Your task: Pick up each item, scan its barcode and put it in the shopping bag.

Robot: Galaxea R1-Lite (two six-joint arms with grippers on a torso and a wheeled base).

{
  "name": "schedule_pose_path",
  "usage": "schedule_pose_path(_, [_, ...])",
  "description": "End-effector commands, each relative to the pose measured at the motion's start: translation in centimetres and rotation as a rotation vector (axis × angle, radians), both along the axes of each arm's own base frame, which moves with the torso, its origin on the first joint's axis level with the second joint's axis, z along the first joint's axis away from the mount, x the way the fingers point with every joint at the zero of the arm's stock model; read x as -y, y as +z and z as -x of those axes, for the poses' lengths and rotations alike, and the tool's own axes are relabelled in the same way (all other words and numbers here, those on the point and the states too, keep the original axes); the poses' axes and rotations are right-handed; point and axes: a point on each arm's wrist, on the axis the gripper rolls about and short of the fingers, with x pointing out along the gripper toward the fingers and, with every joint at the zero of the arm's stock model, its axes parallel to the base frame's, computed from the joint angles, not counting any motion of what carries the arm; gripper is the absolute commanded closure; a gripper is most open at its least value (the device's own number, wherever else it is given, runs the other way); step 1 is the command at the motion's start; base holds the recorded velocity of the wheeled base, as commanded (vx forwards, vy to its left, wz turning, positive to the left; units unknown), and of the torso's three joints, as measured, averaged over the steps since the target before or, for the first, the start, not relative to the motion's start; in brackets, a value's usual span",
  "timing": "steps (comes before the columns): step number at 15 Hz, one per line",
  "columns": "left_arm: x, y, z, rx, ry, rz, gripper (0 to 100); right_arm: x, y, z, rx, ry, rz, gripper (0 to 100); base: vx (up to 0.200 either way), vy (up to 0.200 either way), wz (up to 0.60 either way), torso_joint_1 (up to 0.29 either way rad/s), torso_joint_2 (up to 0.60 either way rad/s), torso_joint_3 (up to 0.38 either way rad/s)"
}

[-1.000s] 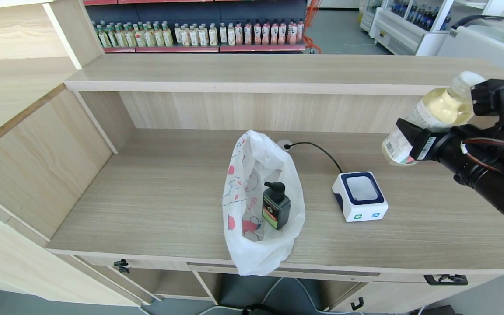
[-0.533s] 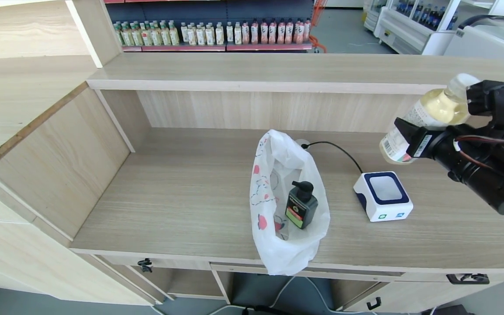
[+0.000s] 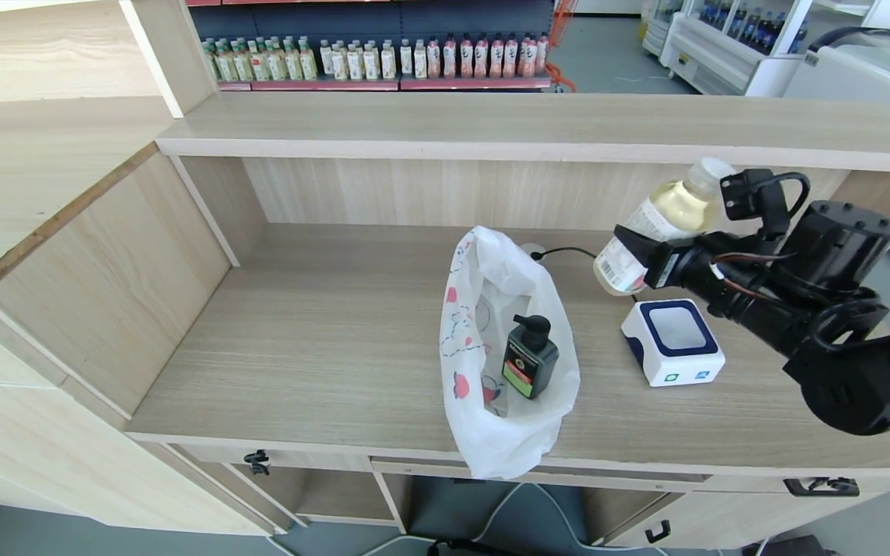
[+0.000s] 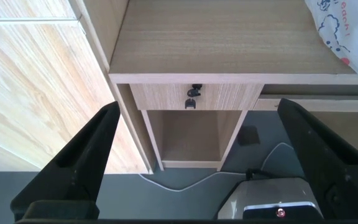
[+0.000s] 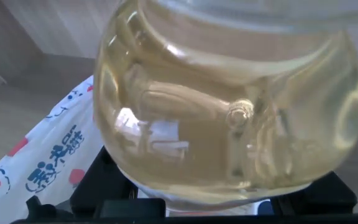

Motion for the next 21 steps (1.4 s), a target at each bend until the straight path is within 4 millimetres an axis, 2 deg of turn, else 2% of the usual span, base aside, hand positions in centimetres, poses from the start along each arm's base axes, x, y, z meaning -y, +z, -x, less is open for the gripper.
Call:
schedule_pose_path(1, [0.0, 0.0, 0.0, 0.001, -0.001, -0.001, 0, -1.3, -3.1, -1.6, -0.057, 0.072, 0.022, 100, 0.000, 0.000, 0.00, 0.000, 0.00, 0.000])
schedule_pose_path(6, [0.0, 0.0, 0.0, 0.001, -0.001, -0.001, 0, -2.8, -5.0, -2.4, -0.073, 0.149, 0.037, 100, 0.000, 0.000, 0.00, 0.000, 0.00, 0.000])
schedule_pose_path(14, [0.0, 0.0, 0.0, 0.001, -0.001, -0.001, 0, -3.8, -6.8, -3.9, -0.031, 0.232, 0.112, 100, 0.000, 0.000, 0.00, 0.000, 0.00, 0.000])
schedule_pose_path(21, [0.0, 0.0, 0.0, 0.000, -0.001, 0.000, 0, -6.2, -8.2, -4.8, 0.008, 0.292, 0.139, 100, 0.000, 0.000, 0.00, 0.000, 0.00, 0.000])
